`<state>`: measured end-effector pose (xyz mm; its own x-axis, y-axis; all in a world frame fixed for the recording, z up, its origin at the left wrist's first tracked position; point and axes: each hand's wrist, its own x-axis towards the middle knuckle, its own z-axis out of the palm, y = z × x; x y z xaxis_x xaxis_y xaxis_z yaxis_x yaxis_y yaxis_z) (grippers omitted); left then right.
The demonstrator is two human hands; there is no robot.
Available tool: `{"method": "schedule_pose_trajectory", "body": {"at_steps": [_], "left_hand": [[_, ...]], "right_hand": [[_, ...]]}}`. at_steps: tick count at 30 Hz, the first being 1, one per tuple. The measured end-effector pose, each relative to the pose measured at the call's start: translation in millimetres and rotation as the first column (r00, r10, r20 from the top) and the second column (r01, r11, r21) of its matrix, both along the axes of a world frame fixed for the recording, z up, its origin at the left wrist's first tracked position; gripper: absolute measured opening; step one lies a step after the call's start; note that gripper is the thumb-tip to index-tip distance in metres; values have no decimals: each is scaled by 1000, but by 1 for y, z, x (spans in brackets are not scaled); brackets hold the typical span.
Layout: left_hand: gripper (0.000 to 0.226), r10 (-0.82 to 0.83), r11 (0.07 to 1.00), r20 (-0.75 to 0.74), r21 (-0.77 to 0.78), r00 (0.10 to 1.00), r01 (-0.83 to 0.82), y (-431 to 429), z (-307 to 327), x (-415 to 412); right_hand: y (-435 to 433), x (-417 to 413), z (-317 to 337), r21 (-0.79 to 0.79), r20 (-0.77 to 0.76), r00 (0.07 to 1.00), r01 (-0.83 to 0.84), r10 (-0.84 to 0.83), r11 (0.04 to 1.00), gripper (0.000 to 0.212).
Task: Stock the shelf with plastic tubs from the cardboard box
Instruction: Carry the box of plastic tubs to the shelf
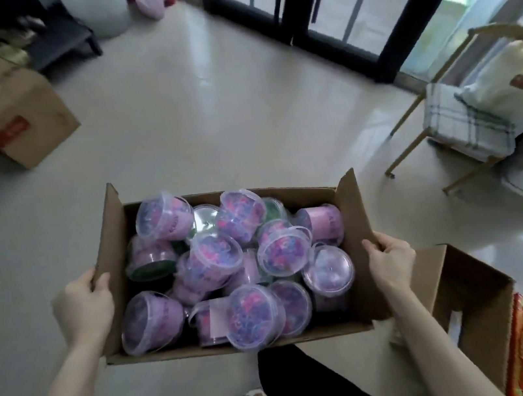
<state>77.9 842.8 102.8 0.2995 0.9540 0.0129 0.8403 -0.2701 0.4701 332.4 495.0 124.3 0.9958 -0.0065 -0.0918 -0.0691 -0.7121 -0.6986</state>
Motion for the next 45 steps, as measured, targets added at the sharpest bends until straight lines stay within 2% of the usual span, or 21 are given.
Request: {"method": "schedule_pose_trajectory", "body": {"at_steps": [6,12,18,26,30,33,37,40,45], "left_hand": [[25,141,990,11,-6,990,-141,63,1,19],[16,306,951,-11,-36,952,-306,140,-3,27],[27,450,888,-8,-98,893,-449,253,-15,30],[20,514,856,-35,-45,857,-515,397,-7,34],[15,565,825,-16,-4,825,-565,470,-4,38],[29,593,805,48,-18,804,-592,525,-5,48],[20,604,796,68,-9,794,-605,604,0,56],[34,608,793,76,-15,790,-609,659,2,60],[12,664,747,69,-35,744,-664,750,7,64]], "right_hand": [[126,95,-2,-47,24,972,-231,233,972,12],[269,158,-10,-23,-48,909,-416,415,909,10],[420,184,-20,23,-84,883,-461,462,887,10],[609,205,-12,18,-52,818,-573,573,819,5],[708,219,-12,28,-74,766,-639,639,769,7],[786,231,-13,27,-70,688,-723,722,691,12],[888,246,-9,-62,-25,637,-770,770,635,12],[963,247,-8,-73,-37,618,-785,785,615,8],[1079,251,-12,-86,-14,591,-804,807,588,14]]}}
